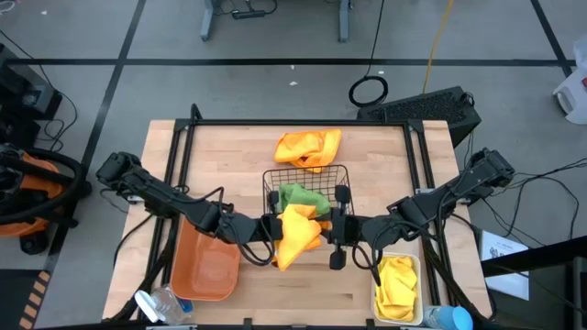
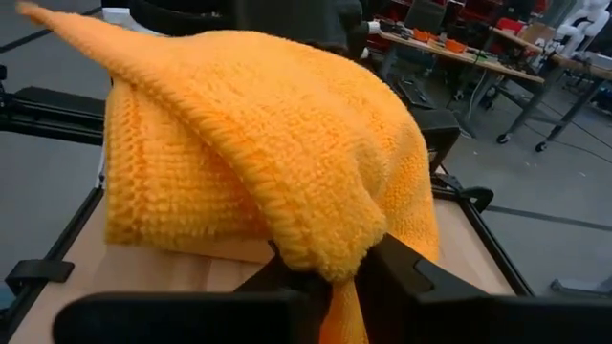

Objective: Sort microfiber towel by color & place in baskets
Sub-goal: Put the bottom orange microfiber cloth into the orange bin

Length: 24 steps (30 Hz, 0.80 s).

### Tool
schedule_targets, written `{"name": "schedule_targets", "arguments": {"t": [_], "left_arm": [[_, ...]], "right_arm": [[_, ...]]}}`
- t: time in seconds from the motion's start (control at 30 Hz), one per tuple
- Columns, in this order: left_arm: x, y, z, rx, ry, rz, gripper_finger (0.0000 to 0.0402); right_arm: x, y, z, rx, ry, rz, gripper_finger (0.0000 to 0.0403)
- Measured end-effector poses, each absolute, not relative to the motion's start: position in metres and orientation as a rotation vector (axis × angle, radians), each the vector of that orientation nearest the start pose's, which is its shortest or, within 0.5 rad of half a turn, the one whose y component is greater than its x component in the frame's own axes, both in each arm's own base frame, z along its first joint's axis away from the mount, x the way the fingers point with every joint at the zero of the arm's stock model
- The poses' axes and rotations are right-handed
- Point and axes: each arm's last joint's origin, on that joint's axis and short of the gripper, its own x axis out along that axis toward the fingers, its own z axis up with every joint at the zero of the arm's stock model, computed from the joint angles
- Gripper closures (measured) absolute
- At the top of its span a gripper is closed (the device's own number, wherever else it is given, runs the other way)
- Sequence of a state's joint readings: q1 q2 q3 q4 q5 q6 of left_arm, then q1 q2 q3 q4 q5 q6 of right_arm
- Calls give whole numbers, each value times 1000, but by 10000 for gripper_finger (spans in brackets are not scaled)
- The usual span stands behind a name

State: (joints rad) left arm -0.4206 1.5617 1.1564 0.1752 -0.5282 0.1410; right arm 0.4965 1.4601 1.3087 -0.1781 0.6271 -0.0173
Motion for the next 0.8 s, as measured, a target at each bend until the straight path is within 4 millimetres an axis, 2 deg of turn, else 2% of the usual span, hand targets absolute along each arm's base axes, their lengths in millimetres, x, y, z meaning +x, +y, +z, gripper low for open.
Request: {"name": "schedule_targets", "arguments": {"t": [0.23, 0.57, 0.8], "left_arm": [[323, -128, 312, 260, 237, 119, 388], [295, -117, 324, 255, 349, 123, 392], [276, -108, 332, 228, 407, 133, 392]], "right_arm": [[294, 140, 352, -196, 346, -133, 328], [290, 138, 343, -165, 431, -155, 272], [288, 137, 338, -159, 479, -167, 255]]}}
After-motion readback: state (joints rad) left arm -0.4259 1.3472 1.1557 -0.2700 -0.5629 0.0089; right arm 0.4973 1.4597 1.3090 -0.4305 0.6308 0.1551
